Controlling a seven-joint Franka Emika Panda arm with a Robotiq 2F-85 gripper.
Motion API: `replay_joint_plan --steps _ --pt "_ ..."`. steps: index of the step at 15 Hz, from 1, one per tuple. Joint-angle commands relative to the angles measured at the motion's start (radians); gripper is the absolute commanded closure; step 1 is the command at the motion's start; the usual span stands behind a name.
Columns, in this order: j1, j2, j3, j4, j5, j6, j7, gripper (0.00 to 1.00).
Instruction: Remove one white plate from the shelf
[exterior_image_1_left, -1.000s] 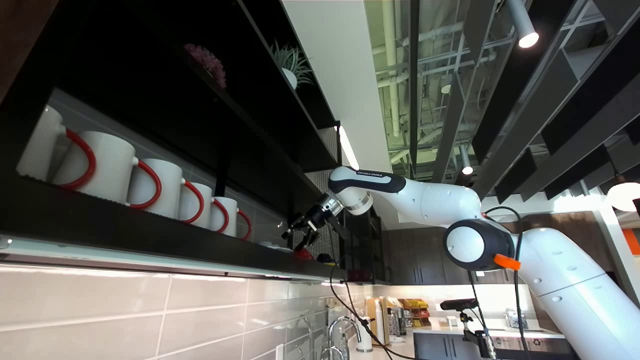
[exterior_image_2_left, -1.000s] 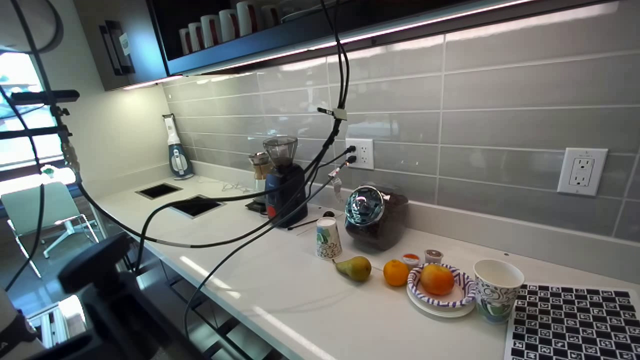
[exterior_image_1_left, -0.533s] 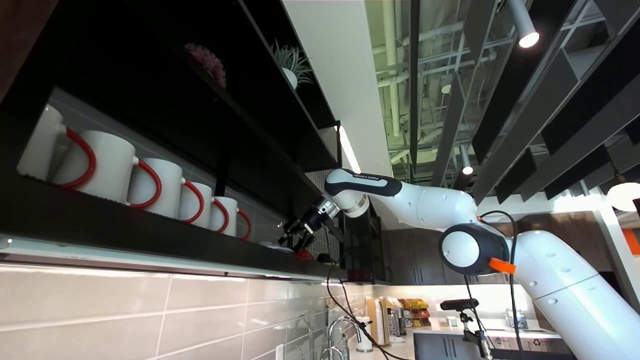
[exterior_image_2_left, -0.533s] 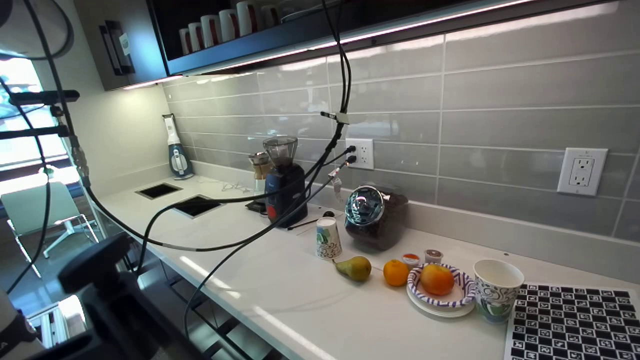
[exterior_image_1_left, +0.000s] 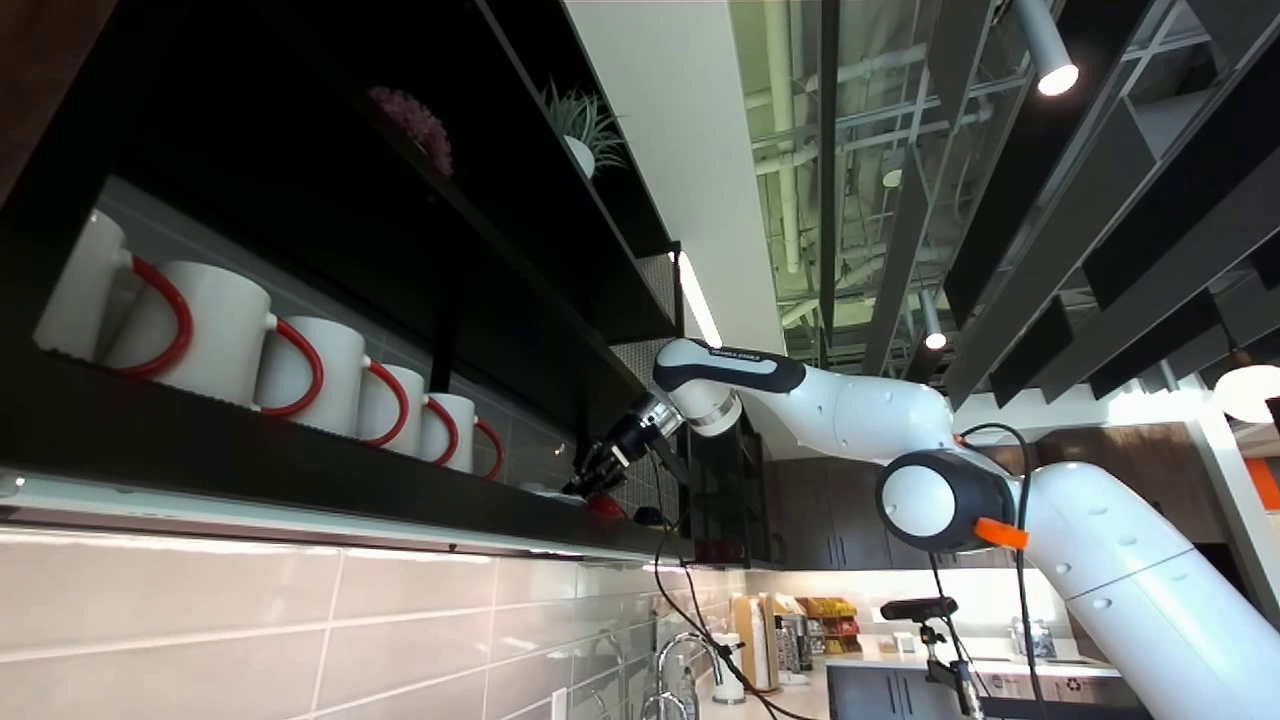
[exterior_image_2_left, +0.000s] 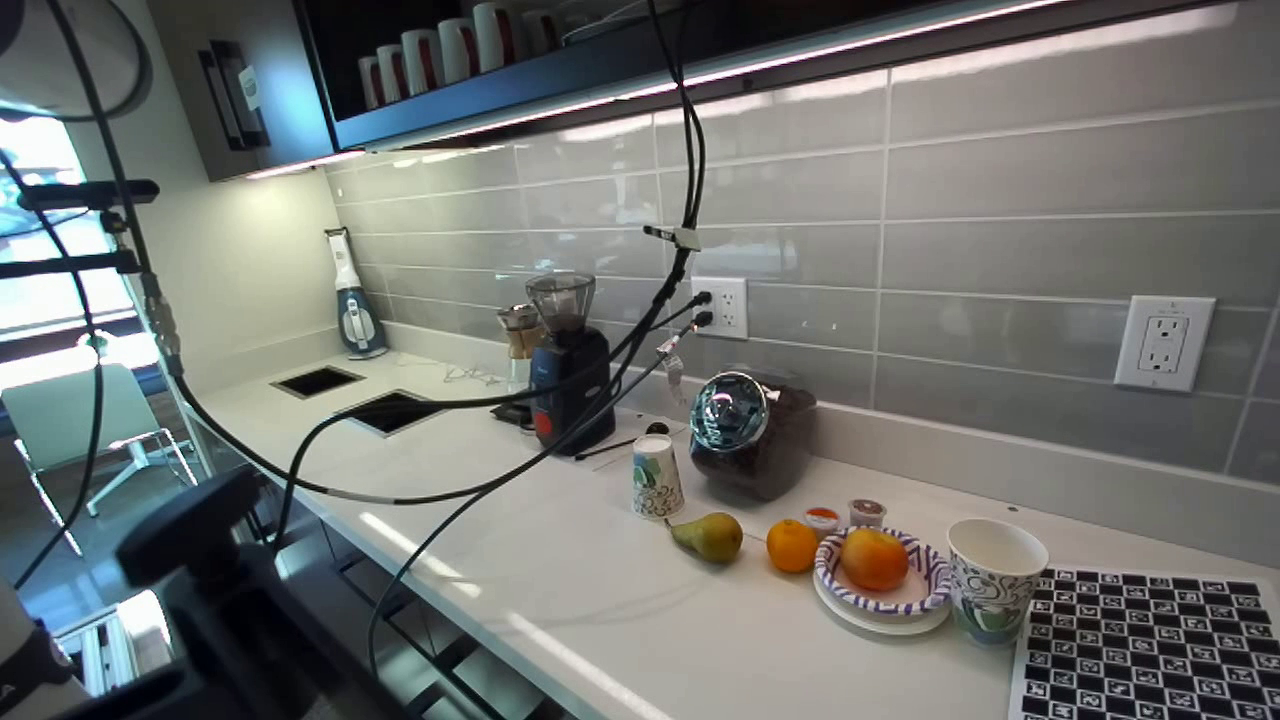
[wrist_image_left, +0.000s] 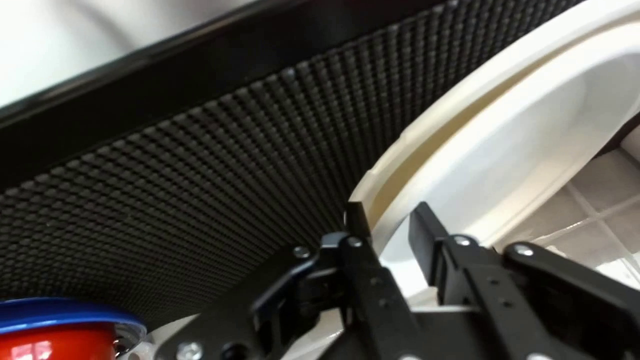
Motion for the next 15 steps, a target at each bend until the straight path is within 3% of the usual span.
replay_joint_plan --steps 1,6,15 --pt "-0.027 0.006 0.008 0.038 0.046 -0.005 0.005 0.99" --pt "-0.040 -0.007 0.008 0.039 0.074 -0.006 0.019 0.99" --pt "-0.068 -0.137 0.009 -0.125 0.239 0.045 0.245 0.99"
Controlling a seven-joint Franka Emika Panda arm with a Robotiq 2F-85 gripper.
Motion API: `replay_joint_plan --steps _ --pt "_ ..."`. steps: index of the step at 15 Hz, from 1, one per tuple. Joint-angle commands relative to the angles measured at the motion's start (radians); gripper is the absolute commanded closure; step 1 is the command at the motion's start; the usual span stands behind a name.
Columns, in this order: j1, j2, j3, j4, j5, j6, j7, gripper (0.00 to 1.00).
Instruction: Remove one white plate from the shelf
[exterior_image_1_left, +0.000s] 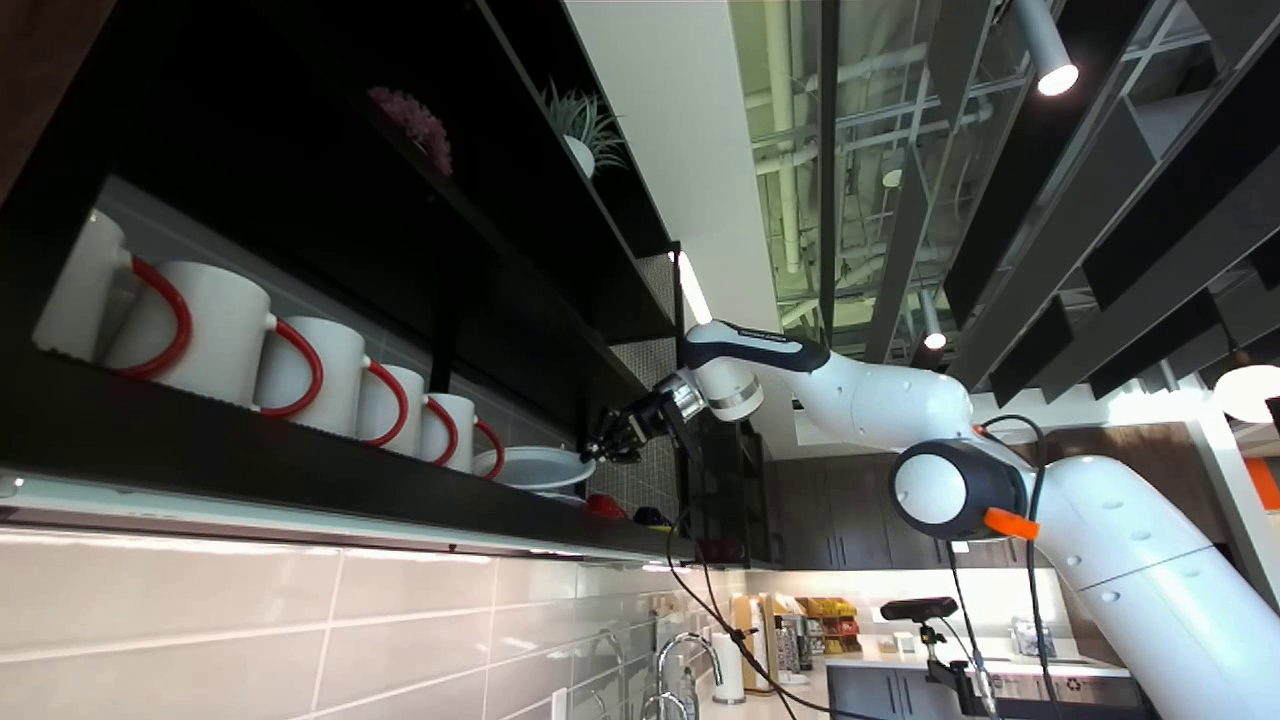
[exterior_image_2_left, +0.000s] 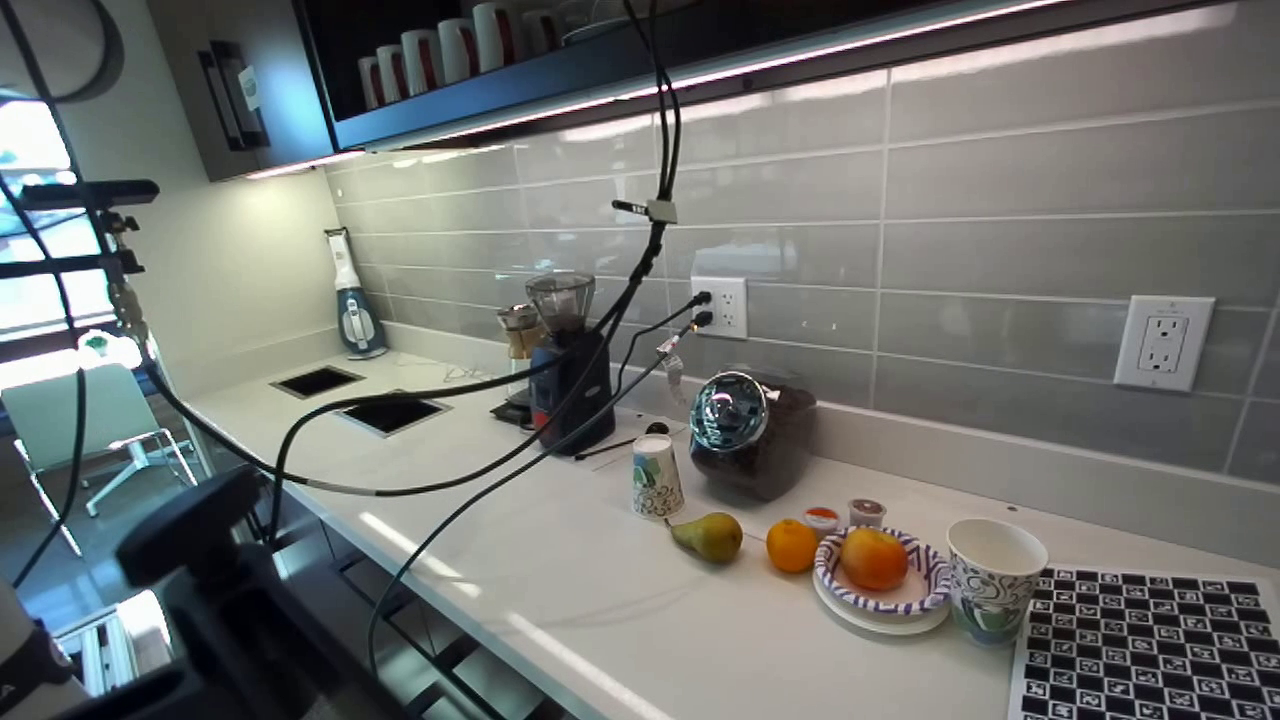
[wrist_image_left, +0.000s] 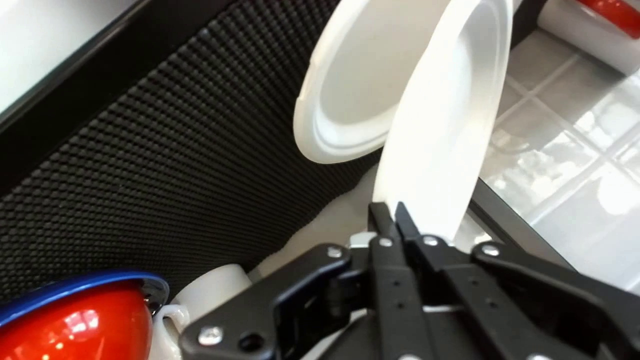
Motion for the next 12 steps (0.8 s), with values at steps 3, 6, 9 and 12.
replay_joint_plan --steps 3,6,9,12 --pt "-0.010 -0.138 0.003 -0.188 0.097 -0.001 0.108 0.99" --pt "-0.010 -0.226 -0.002 -0.310 0.090 -0.005 0.117 0.99" --pt "-0.021 -0.330 -0.003 -0.455 0.106 -0.052 0.044 0.99" --pt "-0.028 -0.428 -0.013 -0.592 0.106 -0.102 -0.057 0.99"
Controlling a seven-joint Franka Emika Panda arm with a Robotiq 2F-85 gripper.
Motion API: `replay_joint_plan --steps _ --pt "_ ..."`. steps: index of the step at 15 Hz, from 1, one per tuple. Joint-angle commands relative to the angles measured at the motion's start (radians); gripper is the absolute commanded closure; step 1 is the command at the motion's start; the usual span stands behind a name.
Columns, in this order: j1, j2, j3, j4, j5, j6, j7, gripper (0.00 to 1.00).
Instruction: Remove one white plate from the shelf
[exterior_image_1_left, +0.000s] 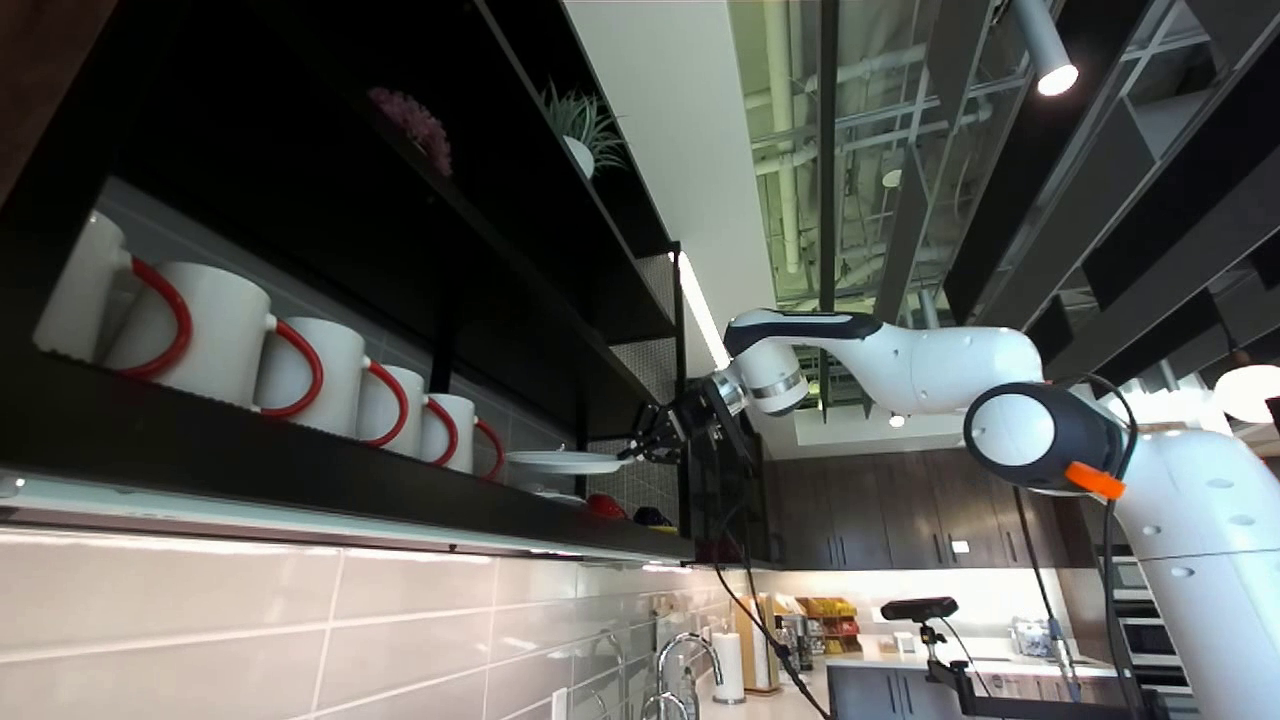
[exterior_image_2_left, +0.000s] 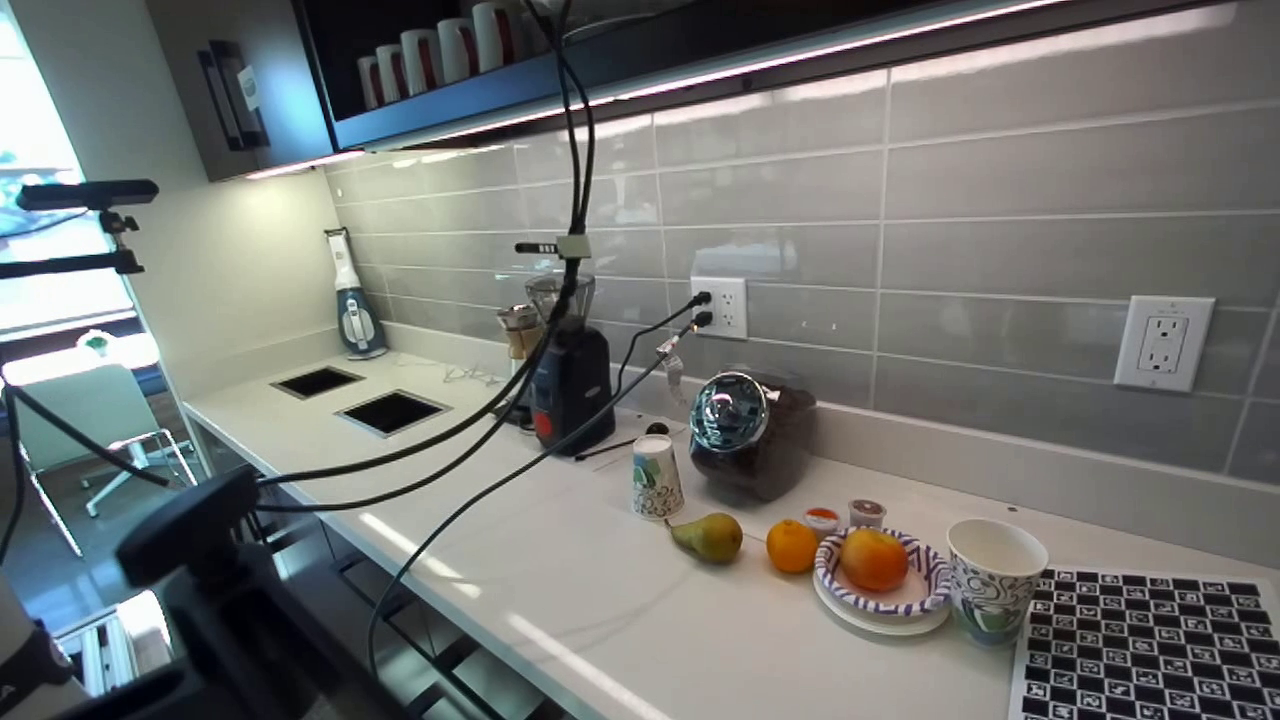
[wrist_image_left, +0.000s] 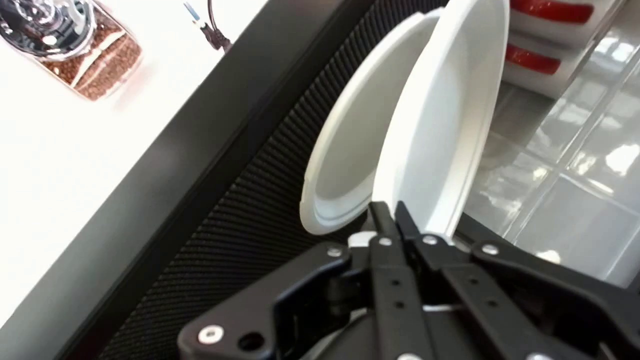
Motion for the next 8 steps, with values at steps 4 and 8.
replay_joint_plan --steps 4,8 --pt "-0.014 -0.249 -0.030 -0.360 0.005 -0.100 -0.252 0.99" --pt "0.049 -0.330 -0.119 -0.512 -0.013 -0.139 -0.421 0.99"
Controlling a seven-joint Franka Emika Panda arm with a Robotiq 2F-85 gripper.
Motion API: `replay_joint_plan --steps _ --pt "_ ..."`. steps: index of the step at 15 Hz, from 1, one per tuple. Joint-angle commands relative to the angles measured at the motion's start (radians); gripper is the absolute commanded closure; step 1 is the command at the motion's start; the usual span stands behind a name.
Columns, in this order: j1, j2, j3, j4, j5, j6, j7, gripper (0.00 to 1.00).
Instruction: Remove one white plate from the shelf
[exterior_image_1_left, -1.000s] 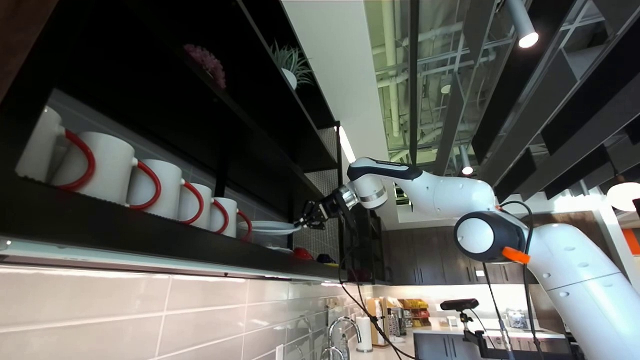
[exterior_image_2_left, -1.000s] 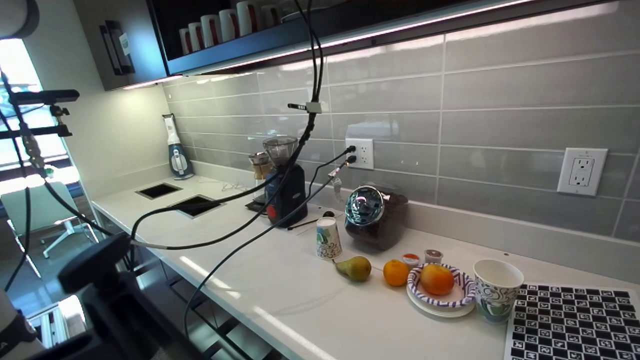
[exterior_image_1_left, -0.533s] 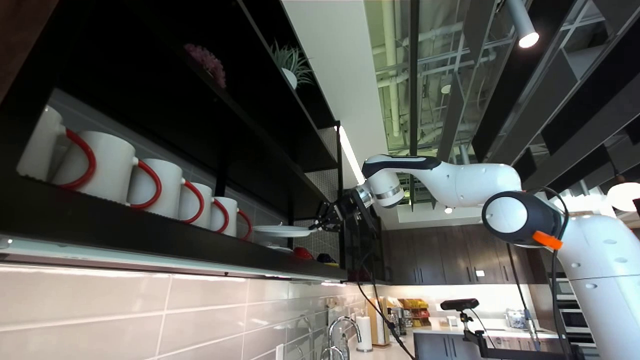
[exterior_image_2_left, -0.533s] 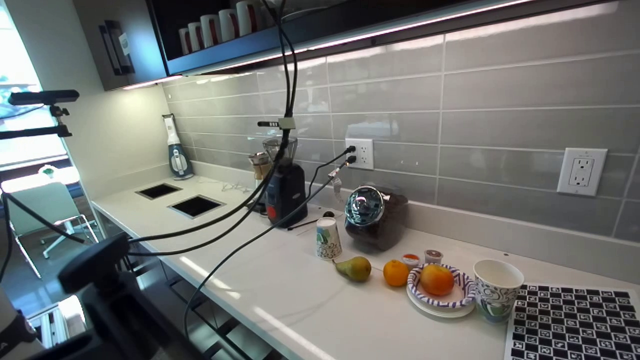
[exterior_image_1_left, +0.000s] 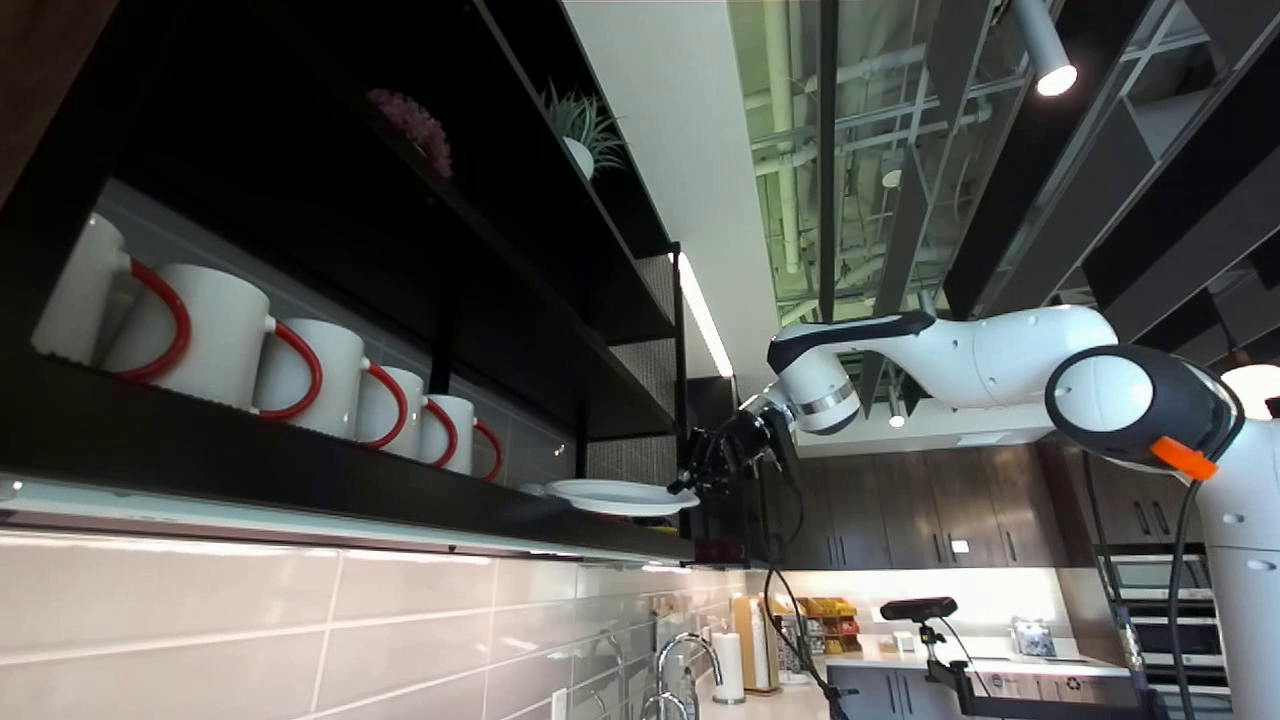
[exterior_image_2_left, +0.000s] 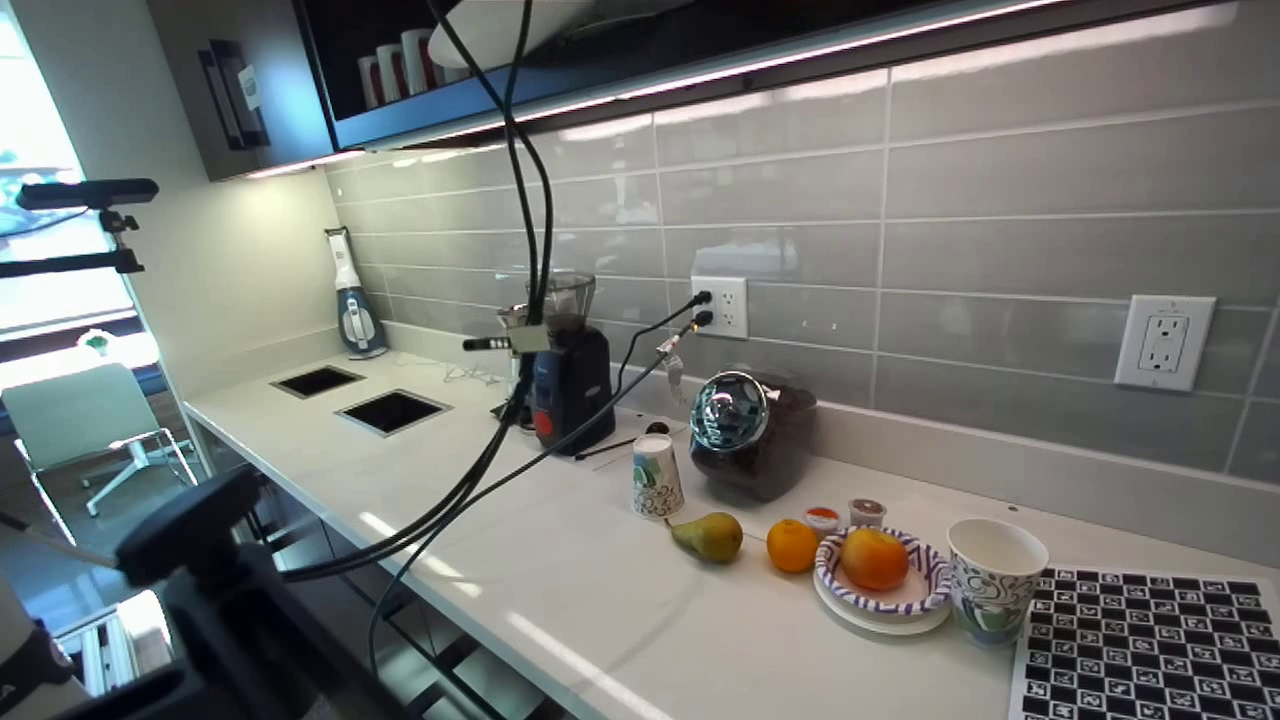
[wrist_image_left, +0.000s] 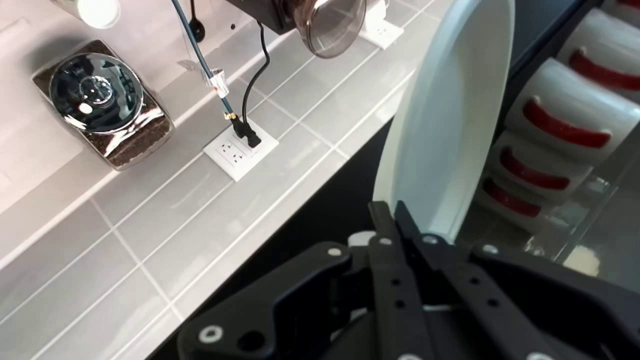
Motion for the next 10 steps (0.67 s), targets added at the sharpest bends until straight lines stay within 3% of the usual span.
replay_joint_plan --steps 1,4,5,10 --pt "0.047 -0.110 -0.060 -0.190 -0.029 -0.016 -0.160 0.99" --pt "0.058 -0.136 -0.067 -0.250 -0.134 -0.039 -0.198 0.99" --pt "0.069 -0.086 -0.091 -0.179 -0.081 -0.038 -0.175 0.97" --pt "0.083 -0.106 -0.090 -0.223 -0.124 -0.038 -0.185 0.97"
